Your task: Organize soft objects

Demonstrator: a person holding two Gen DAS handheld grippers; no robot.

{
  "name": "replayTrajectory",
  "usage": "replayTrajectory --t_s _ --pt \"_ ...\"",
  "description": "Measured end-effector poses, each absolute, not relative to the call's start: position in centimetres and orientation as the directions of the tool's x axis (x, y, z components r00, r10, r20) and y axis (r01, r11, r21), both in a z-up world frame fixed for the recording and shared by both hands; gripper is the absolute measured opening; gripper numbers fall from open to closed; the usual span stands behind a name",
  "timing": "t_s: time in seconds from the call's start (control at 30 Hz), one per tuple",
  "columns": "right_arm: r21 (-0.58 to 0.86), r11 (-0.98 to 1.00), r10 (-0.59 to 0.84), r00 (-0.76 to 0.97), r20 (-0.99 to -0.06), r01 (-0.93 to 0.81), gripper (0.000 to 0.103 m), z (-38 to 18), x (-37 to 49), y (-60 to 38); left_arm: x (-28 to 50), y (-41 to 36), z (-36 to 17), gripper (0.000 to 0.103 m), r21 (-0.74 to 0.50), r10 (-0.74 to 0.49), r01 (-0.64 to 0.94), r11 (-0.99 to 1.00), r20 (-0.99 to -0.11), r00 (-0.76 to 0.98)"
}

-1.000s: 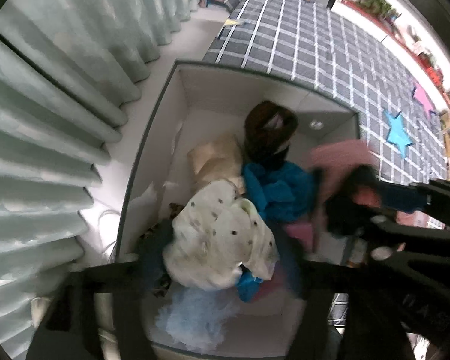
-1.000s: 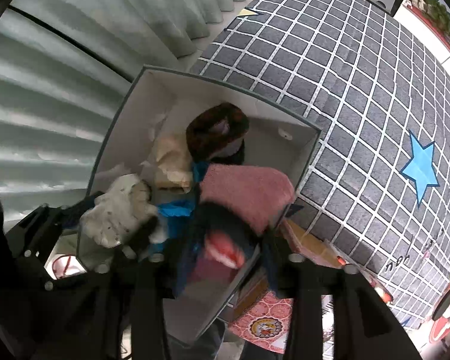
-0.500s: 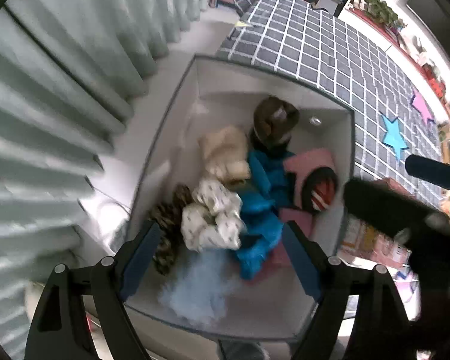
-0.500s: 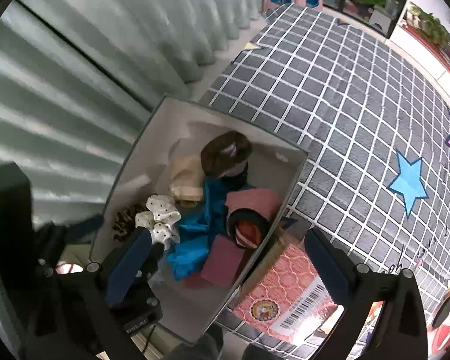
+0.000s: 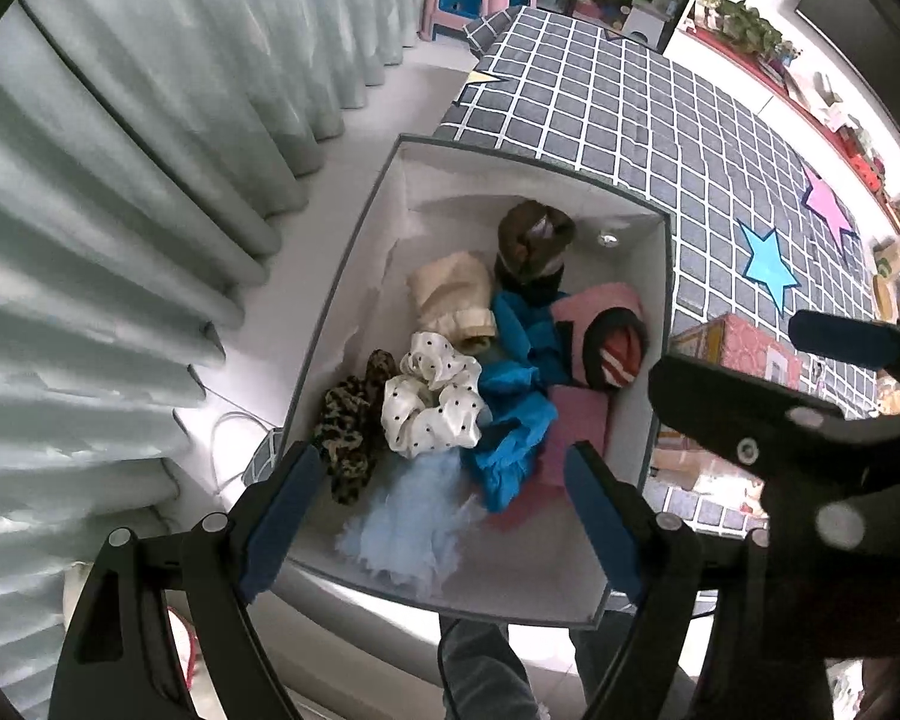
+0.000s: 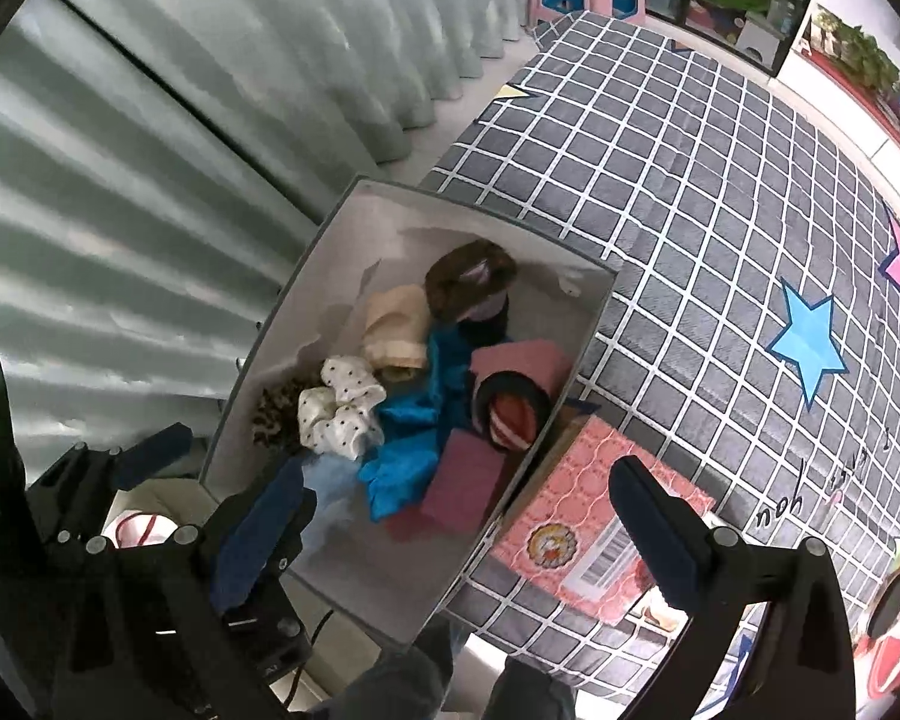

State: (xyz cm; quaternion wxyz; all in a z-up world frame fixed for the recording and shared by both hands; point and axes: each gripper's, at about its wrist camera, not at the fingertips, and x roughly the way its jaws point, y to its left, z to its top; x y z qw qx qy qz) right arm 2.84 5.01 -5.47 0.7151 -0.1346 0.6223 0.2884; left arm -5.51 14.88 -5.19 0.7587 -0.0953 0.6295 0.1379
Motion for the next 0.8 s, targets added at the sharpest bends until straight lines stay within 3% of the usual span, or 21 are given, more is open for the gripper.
replayTrajectory --t_s 0.8 --pt "0.105 0.788 0.205 0.097 -0.974 -0.607 0.103 -4.2 -0.5 5.4 -9.3 14.8 -4.0 0.086 0.012 0.083 -0.323 0.946 -0.975 0.206"
